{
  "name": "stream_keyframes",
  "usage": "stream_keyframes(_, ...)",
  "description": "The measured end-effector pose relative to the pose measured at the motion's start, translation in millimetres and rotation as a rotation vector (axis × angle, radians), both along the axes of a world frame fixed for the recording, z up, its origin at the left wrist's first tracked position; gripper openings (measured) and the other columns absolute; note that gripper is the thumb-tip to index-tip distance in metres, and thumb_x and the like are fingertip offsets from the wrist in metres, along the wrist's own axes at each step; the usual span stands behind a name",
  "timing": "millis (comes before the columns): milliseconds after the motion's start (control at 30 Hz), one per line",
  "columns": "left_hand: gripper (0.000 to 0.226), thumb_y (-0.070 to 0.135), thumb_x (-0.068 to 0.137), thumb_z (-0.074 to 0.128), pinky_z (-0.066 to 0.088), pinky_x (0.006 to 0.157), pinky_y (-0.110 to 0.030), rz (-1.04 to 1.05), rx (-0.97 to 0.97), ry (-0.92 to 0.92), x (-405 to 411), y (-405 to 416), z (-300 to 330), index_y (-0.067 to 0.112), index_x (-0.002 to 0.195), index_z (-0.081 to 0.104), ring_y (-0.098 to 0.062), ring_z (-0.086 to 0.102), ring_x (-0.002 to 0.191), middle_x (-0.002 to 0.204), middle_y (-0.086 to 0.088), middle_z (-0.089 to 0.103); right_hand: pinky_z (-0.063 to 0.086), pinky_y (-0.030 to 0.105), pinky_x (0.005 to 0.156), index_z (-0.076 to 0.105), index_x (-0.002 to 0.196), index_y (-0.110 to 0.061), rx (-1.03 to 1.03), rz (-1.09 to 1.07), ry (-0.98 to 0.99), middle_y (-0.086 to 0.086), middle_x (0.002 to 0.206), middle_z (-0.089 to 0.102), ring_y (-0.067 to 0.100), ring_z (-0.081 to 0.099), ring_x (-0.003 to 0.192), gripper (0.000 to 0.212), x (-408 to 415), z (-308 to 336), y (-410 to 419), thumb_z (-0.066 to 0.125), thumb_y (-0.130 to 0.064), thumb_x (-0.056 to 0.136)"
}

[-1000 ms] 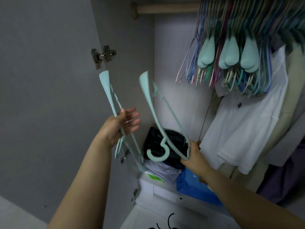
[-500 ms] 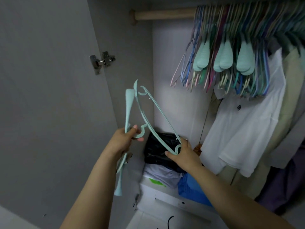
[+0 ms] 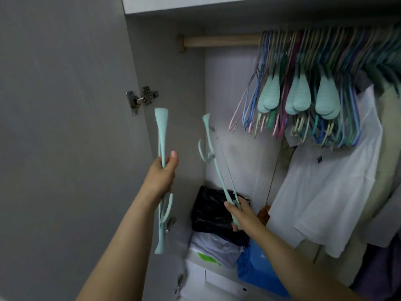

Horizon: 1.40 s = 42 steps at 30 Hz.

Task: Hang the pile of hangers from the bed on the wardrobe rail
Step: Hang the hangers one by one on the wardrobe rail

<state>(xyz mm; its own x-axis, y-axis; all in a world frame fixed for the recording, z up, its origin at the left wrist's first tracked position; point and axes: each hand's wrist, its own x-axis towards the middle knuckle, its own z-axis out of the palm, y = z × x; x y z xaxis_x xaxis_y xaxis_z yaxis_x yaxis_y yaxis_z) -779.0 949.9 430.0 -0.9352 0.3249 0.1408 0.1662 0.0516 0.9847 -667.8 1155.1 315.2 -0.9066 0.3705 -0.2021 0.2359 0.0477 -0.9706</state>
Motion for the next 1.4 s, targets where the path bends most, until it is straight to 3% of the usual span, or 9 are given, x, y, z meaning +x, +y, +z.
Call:
stream_keyframes(133,0.035,0.048,0.103,0.028,0.019,0.039,-0.018,-0.074,0.153,-0.152,-10.8,1.0,12.6,0.018,0.091,0.040,-0.007,0.019,0.042,0.061,0.005,0.028,0.041,0.026,0.048,0.053,0.099,-0.014,-0.252,-0.020,0.149,0.003,0.076,0.050,0.013,0.048,0.045,0.021,-35.9,69.6,-15.7,0.054,-0.035,0.095)
stream_keyframes(200,0.025,0.036,0.105,0.027,0.020,0.039,-0.019,-0.055,0.168,-0.173,-17.2,6.5,16.8,0.019,0.091,0.039,-0.008,0.021,0.044,0.068,0.002,0.032,0.040,0.025,0.049,0.053,0.084,-0.014,-0.370,-0.033,0.232,0.002,0.071,0.048,0.012,0.047,0.045,0.025,-61.3,113.5,-19.6,0.056,-0.037,0.094)
stream_keyframes(500,0.024,0.022,0.103,0.029,0.028,0.038,-0.020,0.047,0.149,-0.183,-43.6,23.4,37.1,0.019,0.090,0.049,-0.010,0.026,0.039,0.070,-0.002,0.040,0.045,0.020,0.049,0.052,0.093,-0.020,-0.573,-0.205,0.305,-0.002,0.085,0.052,0.008,0.053,0.064,0.033,-150.7,273.8,-8.4,0.057,-0.053,0.088)
stream_keyframes(867,0.028,0.032,0.107,0.028,0.030,0.040,-0.018,-0.021,0.291,-0.204,-42.6,20.8,44.3,0.016,0.101,0.051,-0.008,0.024,0.039,0.051,0.003,0.029,0.039,0.016,0.054,0.051,0.079,-0.021,-0.683,-0.280,0.242,-0.004,0.077,0.050,0.005,0.047,0.059,0.032,-152.4,277.1,17.2,0.065,-0.050,0.084)
stream_keyframes(1067,0.028,0.031,0.107,0.029,0.021,0.036,-0.013,-0.050,0.362,-0.278,-40.8,23.8,39.7,0.015,0.103,0.051,-0.004,0.020,0.037,0.048,0.008,0.025,0.043,0.013,0.043,0.053,0.085,-0.022,-0.825,-0.446,0.473,-0.003,0.098,0.053,0.008,0.052,0.067,0.027,-139.4,262.5,38.9,0.071,-0.042,0.082)
stream_keyframes(1167,0.027,0.032,0.107,0.028,0.019,0.035,-0.011,-0.074,0.438,-0.341,-37.0,27.3,42.4,0.016,0.103,0.050,-0.002,0.019,0.036,0.048,0.008,0.026,0.054,0.030,0.065,0.050,0.128,-0.021,-0.638,-0.268,0.414,0.007,0.134,0.045,0.022,0.057,0.095,0.067,-121.9,232.4,16.9,0.063,-0.062,0.077)
stream_keyframes(1233,0.030,0.033,0.107,0.026,0.019,0.033,-0.010,-0.066,0.504,-0.391,-36.5,30.1,45.6,0.017,0.098,0.049,-0.002,0.019,0.034,0.047,0.008,0.027,0.044,0.042,0.098,0.017,0.152,-0.022,-0.186,0.024,0.190,0.004,0.155,0.025,0.027,0.043,0.129,0.107,-102.3,192.1,-5.6,0.050,-0.078,0.067)
stream_keyframes(1300,0.032,0.034,0.107,0.025,0.018,0.032,-0.010,-0.049,0.555,-0.403,-37.6,33.4,48.6,0.017,0.095,0.050,-0.002,0.019,0.033,0.046,0.008,0.028,0.025,0.036,0.114,-0.014,0.151,-0.022,0.197,0.331,0.024,-0.001,0.160,0.011,0.019,0.022,0.144,0.125,-80.7,142.3,-27.5,0.052,-0.077,0.060)
stream_keyframes(1400,0.032,0.034,0.107,0.024,0.018,0.031,-0.011,-0.011,0.576,-0.380,-38.1,38.3,54.4,0.019,0.094,0.050,-0.002,0.019,0.032,0.044,0.009,0.028,0.022,0.023,0.111,-0.026,0.146,-0.025,0.291,0.545,-0.155,-0.003,0.160,0.005,0.012,0.015,0.144,0.122,-55.1,84.6,-36.6,0.064,-0.063,0.073)
